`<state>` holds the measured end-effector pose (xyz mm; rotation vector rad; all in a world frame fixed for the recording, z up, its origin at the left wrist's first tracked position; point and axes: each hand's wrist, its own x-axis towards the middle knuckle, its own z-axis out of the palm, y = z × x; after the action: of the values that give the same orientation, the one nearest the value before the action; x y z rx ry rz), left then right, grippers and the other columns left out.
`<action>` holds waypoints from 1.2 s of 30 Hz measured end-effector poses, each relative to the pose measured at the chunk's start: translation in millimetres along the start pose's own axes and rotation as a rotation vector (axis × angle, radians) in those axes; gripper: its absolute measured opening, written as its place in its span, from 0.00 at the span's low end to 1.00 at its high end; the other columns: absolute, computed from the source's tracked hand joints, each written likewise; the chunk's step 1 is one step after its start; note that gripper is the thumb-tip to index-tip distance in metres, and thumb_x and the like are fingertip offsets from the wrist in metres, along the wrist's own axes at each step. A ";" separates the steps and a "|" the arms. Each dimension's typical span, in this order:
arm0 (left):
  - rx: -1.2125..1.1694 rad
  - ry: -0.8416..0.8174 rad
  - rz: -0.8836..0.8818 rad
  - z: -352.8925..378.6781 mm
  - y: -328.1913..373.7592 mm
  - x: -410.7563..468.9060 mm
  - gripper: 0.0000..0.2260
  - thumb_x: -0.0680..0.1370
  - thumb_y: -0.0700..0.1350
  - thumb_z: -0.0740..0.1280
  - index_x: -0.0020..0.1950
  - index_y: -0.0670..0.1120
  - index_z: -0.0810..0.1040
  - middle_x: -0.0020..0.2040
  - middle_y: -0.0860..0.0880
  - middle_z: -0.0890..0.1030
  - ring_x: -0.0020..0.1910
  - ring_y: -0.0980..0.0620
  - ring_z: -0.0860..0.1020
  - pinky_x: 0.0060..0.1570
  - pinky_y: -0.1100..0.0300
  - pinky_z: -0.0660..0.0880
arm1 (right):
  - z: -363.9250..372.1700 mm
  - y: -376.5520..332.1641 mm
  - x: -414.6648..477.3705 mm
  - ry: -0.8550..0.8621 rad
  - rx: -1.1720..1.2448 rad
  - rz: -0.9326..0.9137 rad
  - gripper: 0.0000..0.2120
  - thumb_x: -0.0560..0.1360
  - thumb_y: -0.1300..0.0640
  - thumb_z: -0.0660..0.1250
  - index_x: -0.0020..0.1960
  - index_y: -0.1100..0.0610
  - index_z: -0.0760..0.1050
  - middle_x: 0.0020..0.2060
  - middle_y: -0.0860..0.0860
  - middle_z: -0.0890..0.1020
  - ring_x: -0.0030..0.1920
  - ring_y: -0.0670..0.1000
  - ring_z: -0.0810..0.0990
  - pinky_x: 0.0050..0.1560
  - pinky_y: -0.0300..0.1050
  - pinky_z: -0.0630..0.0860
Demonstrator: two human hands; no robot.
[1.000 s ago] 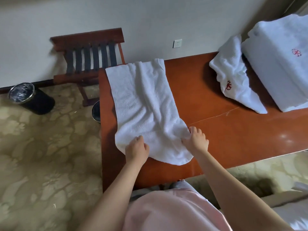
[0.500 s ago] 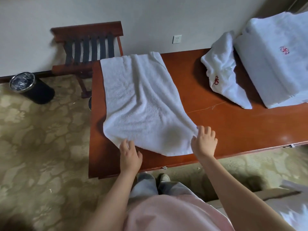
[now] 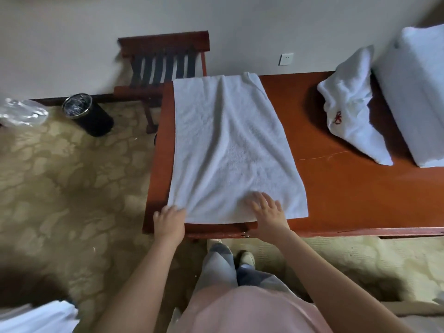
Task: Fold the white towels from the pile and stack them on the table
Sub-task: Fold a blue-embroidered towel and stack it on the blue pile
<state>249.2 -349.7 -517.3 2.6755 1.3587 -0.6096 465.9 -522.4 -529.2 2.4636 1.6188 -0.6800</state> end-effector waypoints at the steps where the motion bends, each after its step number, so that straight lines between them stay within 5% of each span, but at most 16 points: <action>1: 0.023 0.005 -0.045 1.9 -7.8 -4.5 0.14 0.75 0.37 0.57 0.54 0.53 0.74 0.56 0.52 0.75 0.57 0.49 0.69 0.59 0.52 0.66 | 0.4 0.8 -0.4 -0.008 -0.002 -0.012 0.41 0.72 0.39 0.68 0.77 0.48 0.50 0.77 0.51 0.47 0.76 0.56 0.43 0.75 0.59 0.49; 5: 0.044 0.010 -0.064 3.5 -4.2 -14.0 0.20 0.73 0.45 0.64 0.64 0.51 0.68 0.66 0.47 0.66 0.66 0.46 0.62 0.69 0.43 0.56 | 4.7 -8.7 -6.2 0.028 -0.007 0.006 0.38 0.72 0.49 0.69 0.76 0.47 0.51 0.77 0.52 0.50 0.76 0.56 0.47 0.75 0.56 0.51; 10: -0.100 -0.083 0.285 6.7 49.6 -16.5 0.35 0.73 0.51 0.67 0.75 0.50 0.52 0.77 0.47 0.46 0.75 0.41 0.49 0.72 0.44 0.54 | 0.7 -7.1 -12.7 0.057 -0.034 -0.001 0.35 0.73 0.55 0.67 0.75 0.48 0.55 0.73 0.52 0.57 0.71 0.57 0.58 0.69 0.53 0.63; 17: 0.010 0.018 0.193 7.4 68.1 -17.9 0.26 0.74 0.46 0.66 0.69 0.48 0.61 0.69 0.44 0.61 0.66 0.42 0.62 0.61 0.54 0.69 | -0.2 6.2 -21.4 0.062 -0.029 0.015 0.28 0.72 0.57 0.66 0.70 0.52 0.60 0.65 0.53 0.64 0.60 0.57 0.66 0.56 0.48 0.73; 30: 0.065 0.071 0.190 -9.5 58.6 -20.9 0.19 0.73 0.33 0.62 0.62 0.46 0.67 0.55 0.47 0.74 0.53 0.47 0.73 0.46 0.58 0.70 | 13.9 16.4 -37.3 0.051 -0.101 -0.008 0.27 0.69 0.66 0.60 0.66 0.54 0.60 0.59 0.52 0.66 0.56 0.54 0.68 0.50 0.45 0.70; 36: 0.123 0.198 0.151 -50.0 50.9 2.5 0.15 0.73 0.34 0.62 0.56 0.47 0.71 0.51 0.49 0.76 0.51 0.49 0.74 0.47 0.58 0.67 | -38.8 25.5 -23.3 0.136 0.119 0.057 0.12 0.67 0.67 0.59 0.48 0.56 0.69 0.37 0.50 0.73 0.37 0.54 0.73 0.31 0.44 0.63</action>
<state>306.3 -366.2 -477.8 2.9723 1.1796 -0.4371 492.8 -539.8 -488.3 2.6837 1.5894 -0.6318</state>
